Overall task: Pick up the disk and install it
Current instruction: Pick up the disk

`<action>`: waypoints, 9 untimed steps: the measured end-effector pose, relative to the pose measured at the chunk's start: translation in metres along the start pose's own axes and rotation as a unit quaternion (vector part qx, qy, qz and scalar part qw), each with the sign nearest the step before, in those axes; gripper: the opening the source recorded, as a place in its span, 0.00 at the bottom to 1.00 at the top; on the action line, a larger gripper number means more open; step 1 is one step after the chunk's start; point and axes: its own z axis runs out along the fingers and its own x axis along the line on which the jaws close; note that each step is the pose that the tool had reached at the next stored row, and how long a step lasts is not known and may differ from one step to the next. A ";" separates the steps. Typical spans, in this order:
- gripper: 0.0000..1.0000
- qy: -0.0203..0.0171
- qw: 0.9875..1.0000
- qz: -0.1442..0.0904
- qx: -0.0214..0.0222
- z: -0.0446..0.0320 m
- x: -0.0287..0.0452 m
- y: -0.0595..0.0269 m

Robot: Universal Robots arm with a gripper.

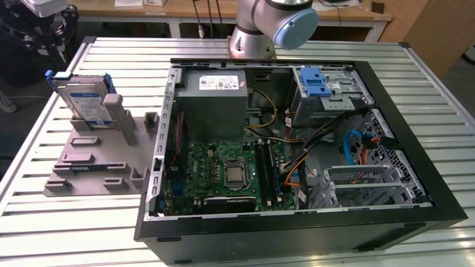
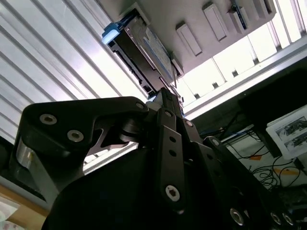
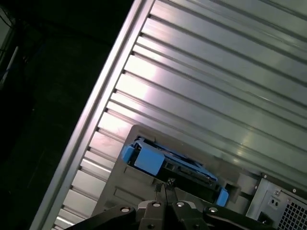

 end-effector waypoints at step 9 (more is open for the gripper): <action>0.11 0.002 0.999 -0.045 0.000 0.0002 0.0000 0.0000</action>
